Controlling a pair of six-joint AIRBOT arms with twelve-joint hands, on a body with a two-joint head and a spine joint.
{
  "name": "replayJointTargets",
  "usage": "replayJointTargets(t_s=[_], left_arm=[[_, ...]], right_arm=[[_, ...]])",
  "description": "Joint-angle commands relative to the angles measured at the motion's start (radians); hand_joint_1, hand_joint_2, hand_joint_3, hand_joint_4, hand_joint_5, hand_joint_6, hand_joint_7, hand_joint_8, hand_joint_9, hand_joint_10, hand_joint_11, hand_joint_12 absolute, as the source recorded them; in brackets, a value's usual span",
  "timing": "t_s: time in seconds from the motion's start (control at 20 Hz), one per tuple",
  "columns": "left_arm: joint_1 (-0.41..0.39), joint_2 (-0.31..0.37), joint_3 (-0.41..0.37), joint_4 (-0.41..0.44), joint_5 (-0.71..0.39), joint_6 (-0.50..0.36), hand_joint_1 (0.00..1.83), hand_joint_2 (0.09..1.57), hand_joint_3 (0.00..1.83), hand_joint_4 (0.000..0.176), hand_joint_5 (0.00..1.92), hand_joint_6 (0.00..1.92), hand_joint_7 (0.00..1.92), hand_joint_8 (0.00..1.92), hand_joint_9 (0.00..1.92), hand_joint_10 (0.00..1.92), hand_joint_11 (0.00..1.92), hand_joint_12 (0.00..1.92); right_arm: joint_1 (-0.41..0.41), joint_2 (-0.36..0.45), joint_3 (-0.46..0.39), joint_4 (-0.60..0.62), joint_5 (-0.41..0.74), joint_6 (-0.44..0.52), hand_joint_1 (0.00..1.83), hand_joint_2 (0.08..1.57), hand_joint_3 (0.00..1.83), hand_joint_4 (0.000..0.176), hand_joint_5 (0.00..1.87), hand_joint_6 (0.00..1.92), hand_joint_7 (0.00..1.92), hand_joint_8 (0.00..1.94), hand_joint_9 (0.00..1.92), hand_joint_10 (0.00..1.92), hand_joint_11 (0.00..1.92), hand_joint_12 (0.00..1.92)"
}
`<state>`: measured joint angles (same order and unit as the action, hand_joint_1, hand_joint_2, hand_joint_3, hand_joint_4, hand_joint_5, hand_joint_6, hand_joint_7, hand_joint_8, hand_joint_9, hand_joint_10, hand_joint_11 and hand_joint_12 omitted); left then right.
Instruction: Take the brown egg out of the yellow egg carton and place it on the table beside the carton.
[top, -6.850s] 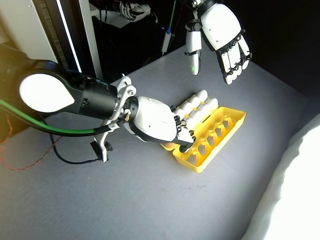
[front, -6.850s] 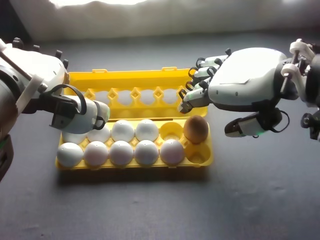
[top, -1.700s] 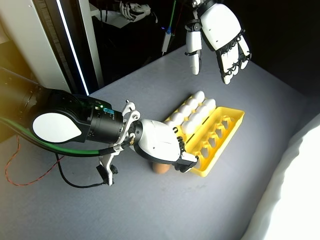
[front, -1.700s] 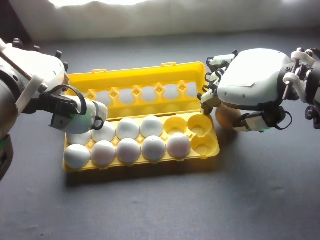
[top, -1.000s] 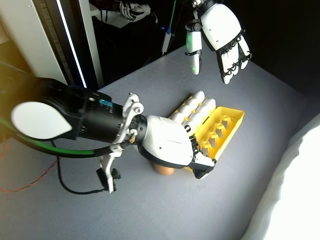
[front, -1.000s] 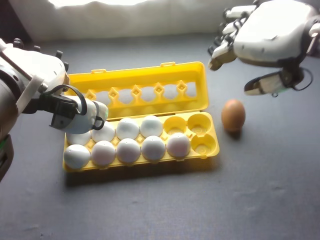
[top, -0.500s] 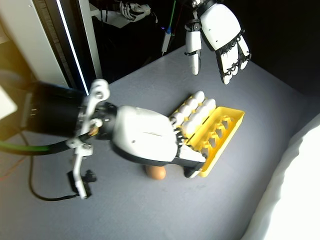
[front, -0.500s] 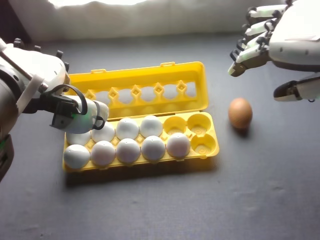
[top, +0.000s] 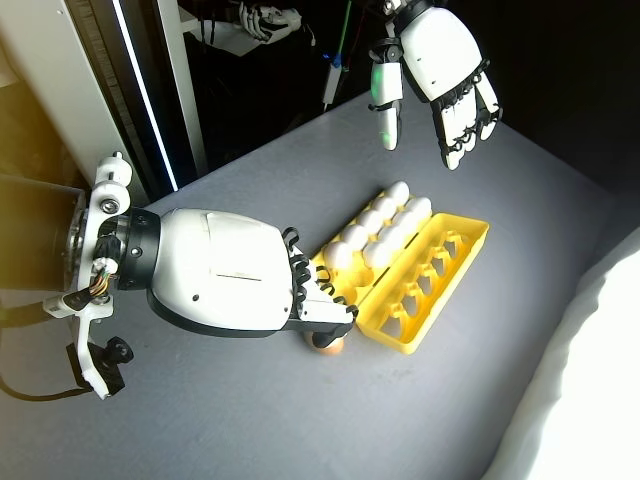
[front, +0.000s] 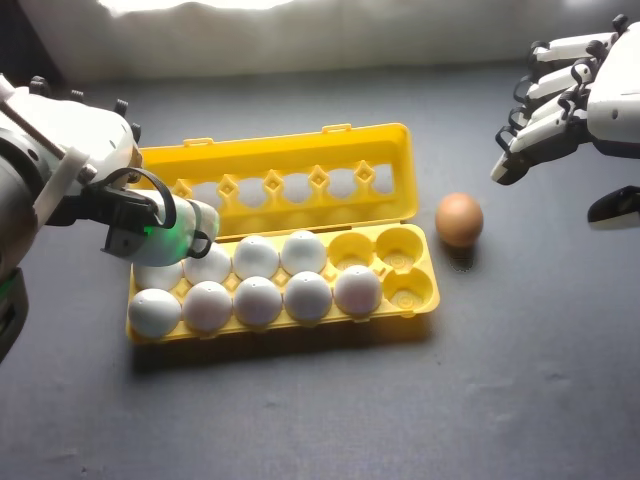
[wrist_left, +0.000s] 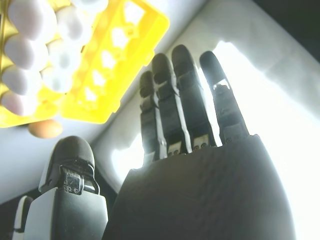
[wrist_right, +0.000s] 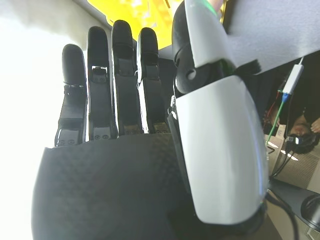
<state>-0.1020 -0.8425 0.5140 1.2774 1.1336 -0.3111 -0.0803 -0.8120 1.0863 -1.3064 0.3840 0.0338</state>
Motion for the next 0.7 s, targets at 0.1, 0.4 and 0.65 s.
replayJointTargets(t_s=[0.1,0.4,0.65], left_arm=[[-0.013,0.018,-0.004,0.09,0.014,-0.002,0.0,1.26,0.0,0.0,0.44,0.01,0.55,0.01,0.49,0.01,0.03,0.77],[-0.013,0.018,-0.004,0.09,0.014,-0.002,0.0,1.27,0.0,0.0,0.44,0.0,0.54,0.0,0.47,0.0,0.01,0.77],[-0.013,0.018,-0.004,0.09,0.014,-0.002,0.0,1.27,0.0,0.0,0.45,0.01,0.53,0.01,0.47,0.01,0.02,0.77]], right_arm=[[0.009,0.014,-0.004,0.033,0.031,0.005,1.02,1.14,0.0,0.0,0.52,0.33,0.66,0.1,0.36,0.74,0.0,1.53],[0.01,0.014,-0.016,0.03,0.031,0.0,0.98,1.14,0.0,0.0,0.47,0.39,0.65,0.11,0.34,0.78,0.0,1.54],[0.01,0.014,-0.021,0.029,0.029,-0.003,0.9,1.16,0.01,0.0,0.37,0.37,0.57,0.07,0.26,0.72,0.0,1.44]])
